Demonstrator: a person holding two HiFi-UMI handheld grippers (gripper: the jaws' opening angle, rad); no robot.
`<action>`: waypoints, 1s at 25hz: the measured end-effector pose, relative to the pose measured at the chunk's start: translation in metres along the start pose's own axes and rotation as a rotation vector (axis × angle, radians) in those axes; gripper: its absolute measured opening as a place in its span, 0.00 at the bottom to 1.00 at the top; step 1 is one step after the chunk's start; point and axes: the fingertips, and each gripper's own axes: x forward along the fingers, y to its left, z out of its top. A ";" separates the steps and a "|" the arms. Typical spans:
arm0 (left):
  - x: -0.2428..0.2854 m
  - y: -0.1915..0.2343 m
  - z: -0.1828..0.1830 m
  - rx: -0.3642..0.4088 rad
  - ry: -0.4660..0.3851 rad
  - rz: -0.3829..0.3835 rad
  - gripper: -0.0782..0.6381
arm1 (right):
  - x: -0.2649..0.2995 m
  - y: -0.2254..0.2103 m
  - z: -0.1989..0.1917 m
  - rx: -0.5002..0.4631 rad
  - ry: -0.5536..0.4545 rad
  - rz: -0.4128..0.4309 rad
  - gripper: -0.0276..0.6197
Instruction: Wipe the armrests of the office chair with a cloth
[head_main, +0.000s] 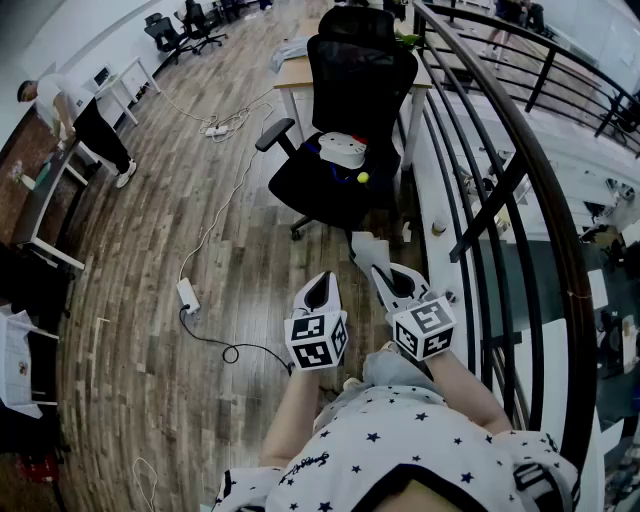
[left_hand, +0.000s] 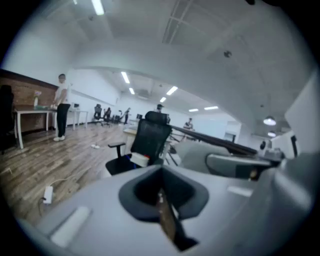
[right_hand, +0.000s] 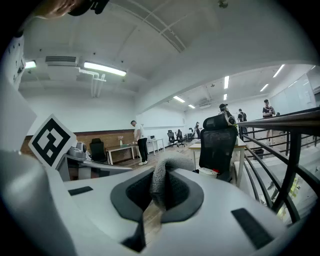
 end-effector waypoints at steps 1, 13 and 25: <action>-0.001 -0.001 -0.001 -0.001 -0.001 0.000 0.11 | -0.001 0.000 -0.001 0.003 -0.002 0.001 0.08; -0.019 -0.002 -0.008 -0.014 -0.003 0.009 0.11 | -0.012 0.015 -0.006 -0.002 -0.003 0.012 0.08; -0.033 0.008 -0.015 -0.020 0.001 0.017 0.11 | -0.017 0.022 -0.010 0.033 -0.022 -0.009 0.08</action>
